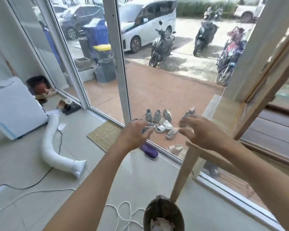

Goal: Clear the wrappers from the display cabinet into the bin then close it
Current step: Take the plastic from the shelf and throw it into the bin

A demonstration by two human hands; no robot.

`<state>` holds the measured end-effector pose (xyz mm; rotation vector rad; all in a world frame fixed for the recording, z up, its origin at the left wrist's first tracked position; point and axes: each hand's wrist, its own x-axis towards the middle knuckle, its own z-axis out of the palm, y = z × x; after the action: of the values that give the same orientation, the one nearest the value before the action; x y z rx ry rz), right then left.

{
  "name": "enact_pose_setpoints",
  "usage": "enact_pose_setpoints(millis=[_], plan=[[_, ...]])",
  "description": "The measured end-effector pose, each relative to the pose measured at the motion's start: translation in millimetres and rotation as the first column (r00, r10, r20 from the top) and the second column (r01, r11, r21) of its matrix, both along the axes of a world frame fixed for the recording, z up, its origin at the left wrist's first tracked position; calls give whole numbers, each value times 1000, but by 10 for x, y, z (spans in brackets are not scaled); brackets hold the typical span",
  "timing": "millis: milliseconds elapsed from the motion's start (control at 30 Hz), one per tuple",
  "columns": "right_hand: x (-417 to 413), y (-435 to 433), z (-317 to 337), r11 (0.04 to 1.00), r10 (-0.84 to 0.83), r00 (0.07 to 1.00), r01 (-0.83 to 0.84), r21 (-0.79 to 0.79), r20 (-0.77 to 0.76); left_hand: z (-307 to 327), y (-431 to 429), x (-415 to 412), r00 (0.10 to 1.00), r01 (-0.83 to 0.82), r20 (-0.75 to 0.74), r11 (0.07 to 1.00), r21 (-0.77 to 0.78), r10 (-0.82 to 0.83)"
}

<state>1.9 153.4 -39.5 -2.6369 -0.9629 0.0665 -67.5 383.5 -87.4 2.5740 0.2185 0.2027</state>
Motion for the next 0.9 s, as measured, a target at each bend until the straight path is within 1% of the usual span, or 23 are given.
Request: enact_pose_setpoints(millis=[133,233,367,467,533,633,733,833,900], plan=[[-42,-477,541,997,-72,992,70,30,99,615,-406,183,985,108,132,994,24,-110],[-70,-903,844,989,-145,976,139,47,162,961,-820,339,949,216,223,974,64,-225],[-117,-1565,1169,966,-253,949,235,110,188,1268,-1464,497,868,382,316,921,70,-384],[-135,-2204,1361,912,-409,892,390,130,192,1468,-2065,624,779,539,337,839,74,-530],[-94,-2555,1435,860,-509,846,493,128,159,1587,-2420,724,742,596,333,800,73,-583],[10,-2889,1506,807,-591,796,580,114,132,1712,-2803,924,746,608,287,790,72,-601],[143,-3009,1556,777,-630,773,626,73,72,1795,-3098,1142,752,615,199,778,130,-628],[320,-3001,1562,761,-649,761,649,-15,-1,1854,-3387,1331,735,635,132,744,208,-665],[438,-2965,1537,755,-655,755,652,-71,-32,1869,-3516,1470,755,623,91,754,209,-649]])
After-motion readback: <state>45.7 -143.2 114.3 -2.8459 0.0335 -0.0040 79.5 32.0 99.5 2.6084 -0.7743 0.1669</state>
